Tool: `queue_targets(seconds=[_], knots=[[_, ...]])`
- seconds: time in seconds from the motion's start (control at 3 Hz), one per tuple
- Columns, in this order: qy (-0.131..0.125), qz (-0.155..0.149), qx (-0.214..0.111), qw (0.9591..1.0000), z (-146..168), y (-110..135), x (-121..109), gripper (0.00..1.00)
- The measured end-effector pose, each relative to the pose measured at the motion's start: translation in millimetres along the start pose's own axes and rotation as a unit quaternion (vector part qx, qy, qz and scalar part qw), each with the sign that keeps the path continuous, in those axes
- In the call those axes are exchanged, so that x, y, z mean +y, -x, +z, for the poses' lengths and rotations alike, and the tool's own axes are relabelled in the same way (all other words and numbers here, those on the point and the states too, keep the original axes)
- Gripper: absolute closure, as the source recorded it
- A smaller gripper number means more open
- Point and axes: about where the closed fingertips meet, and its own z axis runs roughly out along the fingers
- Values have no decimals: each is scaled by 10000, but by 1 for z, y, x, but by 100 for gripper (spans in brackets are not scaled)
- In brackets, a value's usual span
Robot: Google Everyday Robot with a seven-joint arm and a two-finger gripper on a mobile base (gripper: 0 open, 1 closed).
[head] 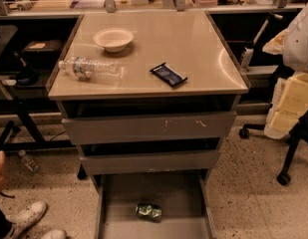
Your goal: Pick green can from bottom drawer and place on counter
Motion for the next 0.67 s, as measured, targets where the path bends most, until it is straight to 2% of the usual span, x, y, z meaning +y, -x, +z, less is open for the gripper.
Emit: queue_targets(seconds=[0.33, 0.67], knots=[[-92, -75, 17, 9999, 24, 10, 16, 0], [88, -210, 67, 9997, 100, 23, 41, 0]])
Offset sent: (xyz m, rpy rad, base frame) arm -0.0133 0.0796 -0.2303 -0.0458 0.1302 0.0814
